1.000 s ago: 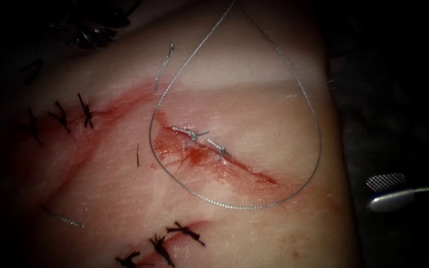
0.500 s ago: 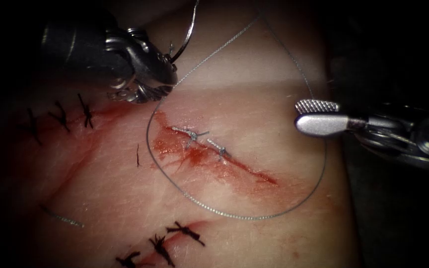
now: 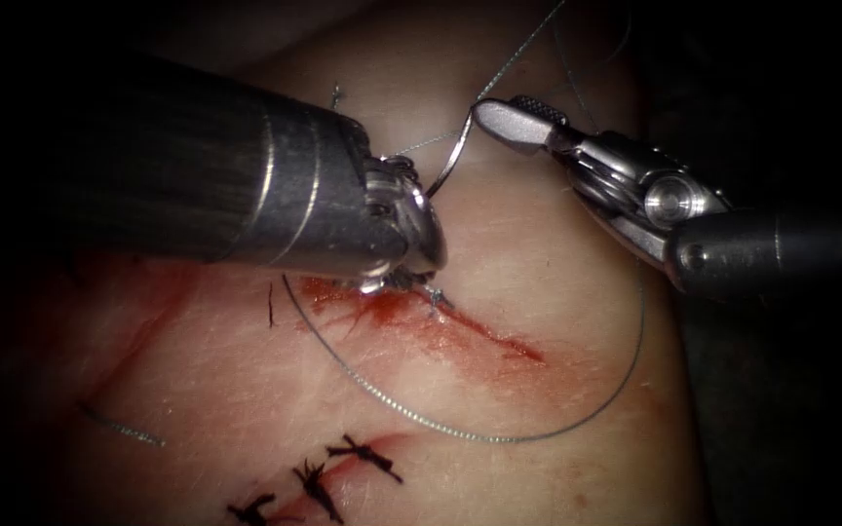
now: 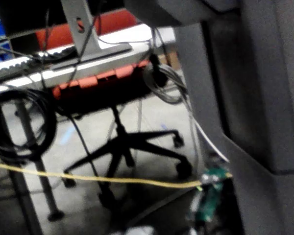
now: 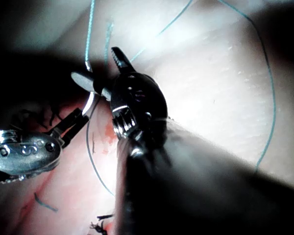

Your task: Wound Closure

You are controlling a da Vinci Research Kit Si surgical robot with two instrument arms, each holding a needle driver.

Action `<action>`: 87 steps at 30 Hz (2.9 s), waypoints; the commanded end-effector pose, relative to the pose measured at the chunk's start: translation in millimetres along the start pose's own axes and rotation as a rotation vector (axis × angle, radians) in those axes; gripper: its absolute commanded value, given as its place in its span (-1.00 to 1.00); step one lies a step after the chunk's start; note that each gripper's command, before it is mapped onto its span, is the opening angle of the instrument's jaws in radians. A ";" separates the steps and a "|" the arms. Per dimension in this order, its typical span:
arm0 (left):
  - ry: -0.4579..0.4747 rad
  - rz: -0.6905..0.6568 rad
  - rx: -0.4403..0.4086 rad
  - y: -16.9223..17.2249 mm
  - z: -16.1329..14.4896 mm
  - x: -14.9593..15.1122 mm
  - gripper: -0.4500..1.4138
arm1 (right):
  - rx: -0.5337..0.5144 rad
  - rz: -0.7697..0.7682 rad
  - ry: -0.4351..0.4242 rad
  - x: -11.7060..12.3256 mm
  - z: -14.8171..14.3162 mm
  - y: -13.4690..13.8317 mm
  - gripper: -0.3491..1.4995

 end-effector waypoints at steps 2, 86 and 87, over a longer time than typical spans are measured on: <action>0.004 0.006 0.004 0.3 0.4 0.5 -1.00 | 0.004 -0.004 -0.004 -1.0 0.7 -1.0 0.62; 0.275 -1.143 -1.809 -3.5 7.9 -6.1 0.64 | 0.715 -1.379 0.372 0.1 2.7 -4.4 -1.00; 0.264 -1.145 -1.786 -3.6 7.9 -6.2 0.66 | 0.747 -1.380 0.370 0.0 2.7 -4.5 -1.00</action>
